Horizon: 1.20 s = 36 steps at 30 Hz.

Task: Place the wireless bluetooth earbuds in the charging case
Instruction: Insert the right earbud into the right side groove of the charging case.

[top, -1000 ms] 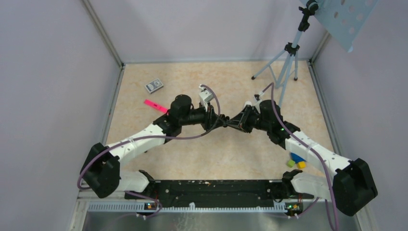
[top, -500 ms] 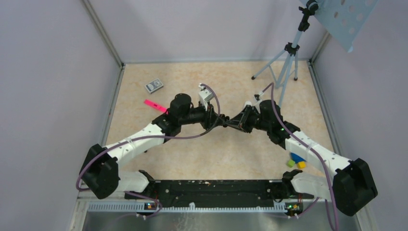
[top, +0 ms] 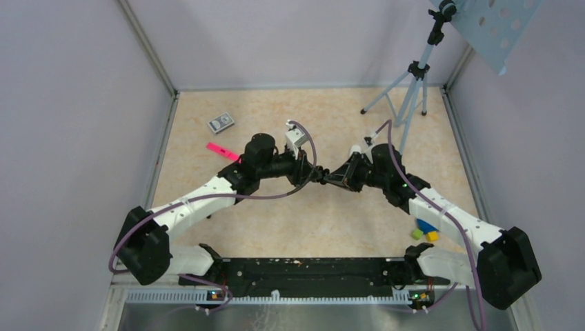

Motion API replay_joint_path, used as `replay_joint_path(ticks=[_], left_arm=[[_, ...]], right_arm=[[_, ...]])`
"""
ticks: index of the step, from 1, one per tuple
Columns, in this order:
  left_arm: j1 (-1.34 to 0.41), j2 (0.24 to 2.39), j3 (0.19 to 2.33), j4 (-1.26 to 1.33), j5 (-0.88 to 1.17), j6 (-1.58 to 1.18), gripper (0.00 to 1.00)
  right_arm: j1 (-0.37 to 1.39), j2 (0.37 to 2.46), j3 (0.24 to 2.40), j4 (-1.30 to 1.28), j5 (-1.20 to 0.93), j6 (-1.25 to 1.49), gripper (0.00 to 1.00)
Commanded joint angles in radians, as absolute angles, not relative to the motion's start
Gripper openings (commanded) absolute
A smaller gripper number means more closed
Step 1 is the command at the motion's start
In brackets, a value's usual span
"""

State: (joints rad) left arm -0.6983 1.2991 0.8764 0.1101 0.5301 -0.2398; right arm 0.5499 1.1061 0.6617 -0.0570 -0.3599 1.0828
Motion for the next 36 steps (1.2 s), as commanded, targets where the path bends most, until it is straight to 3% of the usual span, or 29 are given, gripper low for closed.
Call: replay_joint_path(ticks=[1,17,36], left_arm=[[-0.696,1.304,0.909,0.057,0.524,-0.18,0.09],[-0.697,1.273,0.892,0.114,0.565,-0.243,0.09],[-0.696,1.301,0.863,0.179,0.582,-0.283,0.1]], right_arm=[[0.563,1.077,0.7,-0.073,-0.36,1.074,0.0],[0.584,1.333,1.088,-0.623,-0.251,0.786,0.0],[0.644,1.402,1.142,-0.838,-0.003,0.668,0.0]])
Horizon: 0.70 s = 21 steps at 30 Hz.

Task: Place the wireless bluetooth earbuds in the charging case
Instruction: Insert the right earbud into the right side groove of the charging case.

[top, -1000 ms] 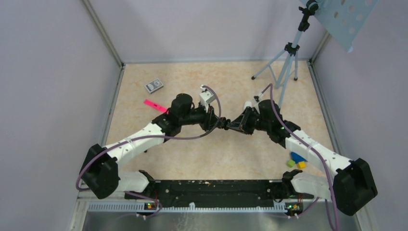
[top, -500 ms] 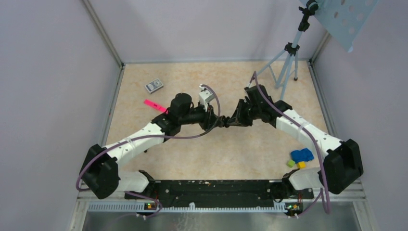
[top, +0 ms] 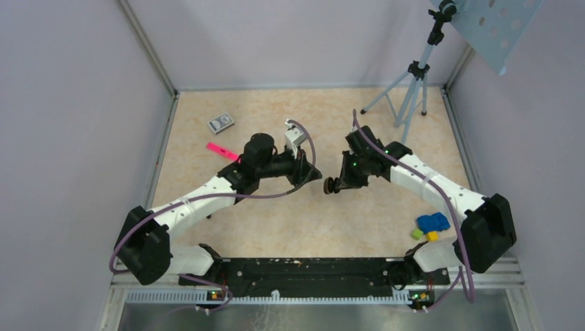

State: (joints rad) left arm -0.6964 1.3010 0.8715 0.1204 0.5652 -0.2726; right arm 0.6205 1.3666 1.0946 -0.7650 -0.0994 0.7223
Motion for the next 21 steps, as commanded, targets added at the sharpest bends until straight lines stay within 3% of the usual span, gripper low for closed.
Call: replay_joint_path(ticks=[1,10,21], left_arm=[[-0.697,1.297,0.863,0.174,0.577,-0.282,0.1],[-0.697,1.286,0.813,0.166,0.585,-0.296,0.1],[-0.696,1.238,0.751,0.136,0.519,-0.293,0.09]], right_arm=[[0.651,1.413,1.143,-0.845,0.019,0.663,0.0],[0.713,1.516,1.174,-0.877,0.116,0.663,0.0],[0.735,1.569,1.103,-0.753,0.034,0.68,0.0]])
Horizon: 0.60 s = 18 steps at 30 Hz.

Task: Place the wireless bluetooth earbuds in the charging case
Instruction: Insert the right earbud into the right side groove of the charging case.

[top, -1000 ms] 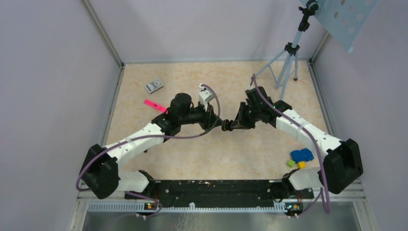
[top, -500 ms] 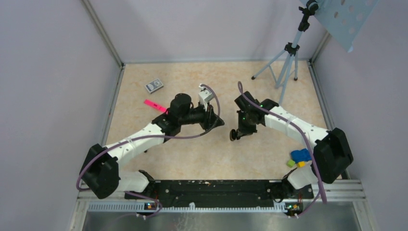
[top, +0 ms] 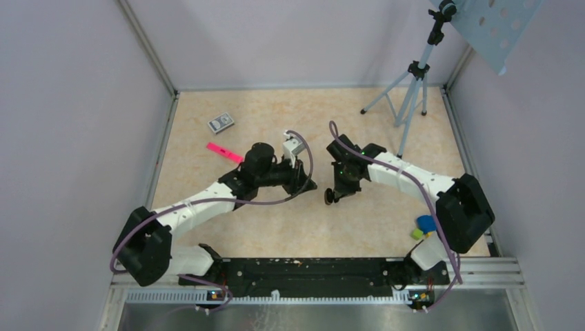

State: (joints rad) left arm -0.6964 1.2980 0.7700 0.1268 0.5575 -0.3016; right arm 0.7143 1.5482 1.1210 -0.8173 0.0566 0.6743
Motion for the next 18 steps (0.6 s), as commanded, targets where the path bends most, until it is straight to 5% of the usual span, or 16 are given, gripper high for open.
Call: replay_joint_path(ticks=[1,18], left_arm=[[-0.695,1.227,0.747,0.12,0.497,-0.285,0.09],[-0.673,1.118,0.698,0.013,0.347,-0.282,0.1]], right_arm=[[0.738,1.575,1.097,-0.745,0.032,0.68,0.0],[0.758,1.628,1.039,-0.669,0.004,0.695,0.03]])
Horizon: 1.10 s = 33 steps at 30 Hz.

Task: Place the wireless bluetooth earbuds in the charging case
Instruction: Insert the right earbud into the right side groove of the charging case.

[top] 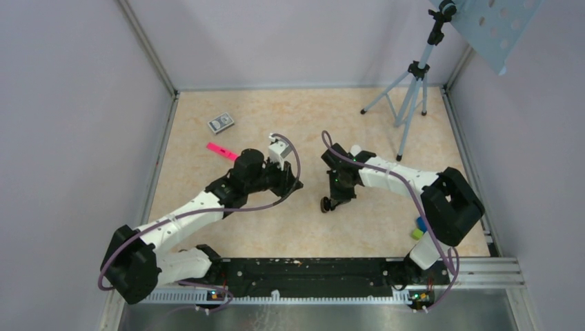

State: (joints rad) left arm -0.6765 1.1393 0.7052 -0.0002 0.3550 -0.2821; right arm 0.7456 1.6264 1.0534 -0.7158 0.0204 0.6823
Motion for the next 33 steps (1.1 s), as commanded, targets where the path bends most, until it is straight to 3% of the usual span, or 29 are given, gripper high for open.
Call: replay_joint_path(ticks=[1,7,14,33], left_arm=[[-0.673,1.119,0.699,0.015,0.348,-0.284,0.09],[-0.673,1.14,0.711,0.026,0.384,-0.291,0.09],[-0.675,1.213,0.69,0.191,0.607,-0.406,0.09],[-0.697,1.308,0.664,0.309,0.644,-0.438,0.07]], right_arm=[[0.758,1.623,1.036,-0.666,0.005,0.695,0.04],[0.758,1.561,1.018,-0.641,0.005,0.712,0.02],[0.762,1.512,1.051,-0.659,-0.027,0.72,0.02],[0.787,1.512,1.155,-0.705,-0.051,0.721,0.02]])
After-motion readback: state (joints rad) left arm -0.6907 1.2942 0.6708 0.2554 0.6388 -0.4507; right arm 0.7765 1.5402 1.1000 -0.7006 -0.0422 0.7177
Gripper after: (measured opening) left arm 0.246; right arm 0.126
